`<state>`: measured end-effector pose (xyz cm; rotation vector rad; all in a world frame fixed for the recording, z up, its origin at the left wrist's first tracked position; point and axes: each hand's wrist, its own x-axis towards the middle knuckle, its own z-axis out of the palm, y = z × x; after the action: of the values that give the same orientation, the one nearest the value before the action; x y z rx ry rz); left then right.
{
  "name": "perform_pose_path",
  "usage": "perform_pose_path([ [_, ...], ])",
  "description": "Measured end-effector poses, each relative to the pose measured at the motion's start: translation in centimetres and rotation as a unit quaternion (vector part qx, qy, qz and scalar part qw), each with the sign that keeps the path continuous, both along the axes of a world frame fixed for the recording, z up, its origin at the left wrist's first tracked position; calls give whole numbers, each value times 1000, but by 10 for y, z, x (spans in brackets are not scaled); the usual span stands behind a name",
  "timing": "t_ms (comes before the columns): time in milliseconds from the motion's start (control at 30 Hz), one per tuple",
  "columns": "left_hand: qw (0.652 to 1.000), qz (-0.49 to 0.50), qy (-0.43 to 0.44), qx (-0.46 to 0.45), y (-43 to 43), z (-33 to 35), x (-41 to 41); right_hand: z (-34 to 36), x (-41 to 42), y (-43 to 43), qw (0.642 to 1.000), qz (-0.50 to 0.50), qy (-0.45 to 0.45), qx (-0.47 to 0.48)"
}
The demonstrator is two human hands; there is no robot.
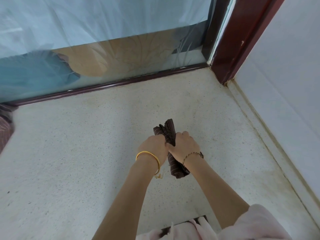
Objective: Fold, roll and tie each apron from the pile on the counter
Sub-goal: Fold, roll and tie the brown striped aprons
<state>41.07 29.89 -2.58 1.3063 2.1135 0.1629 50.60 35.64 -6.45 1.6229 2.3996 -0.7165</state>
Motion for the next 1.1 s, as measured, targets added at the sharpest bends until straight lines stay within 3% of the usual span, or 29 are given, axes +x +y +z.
perform_pose_path([
  [133, 991, 44, -42, 118, 5, -16, 11, -7, -2, -9, 999, 18, -6, -45],
  [233, 969, 112, -159, 155, 7, -29, 9, -13, 4, -11, 995, -5, 83, -50],
  [367, 882, 248, -360, 175, 0, -38, 10, -10, 16, -6, 955, -71, 246, -149],
  [533, 794, 304, -507, 144, 2, -42, 6, -8, 28, 3, 923, -132, 317, -173],
  [633, 839, 225, -477, 130, 5, -41, 5, -5, 27, 5, 941, -113, 296, -119],
  [733, 916, 116, -351, 156, 7, -37, 6, 0, 24, 4, 953, -74, 280, -88],
  [800, 942, 72, -277, 177, 8, -35, 8, 3, 23, 3, 958, -57, 271, -70],
  [900, 960, 43, -204, 188, 10, -43, 9, -1, 25, 4, 957, -61, 279, -54],
  [1100, 970, 45, -137, 197, 18, -57, 18, -7, 23, -4, 937, -138, 322, -10],
])
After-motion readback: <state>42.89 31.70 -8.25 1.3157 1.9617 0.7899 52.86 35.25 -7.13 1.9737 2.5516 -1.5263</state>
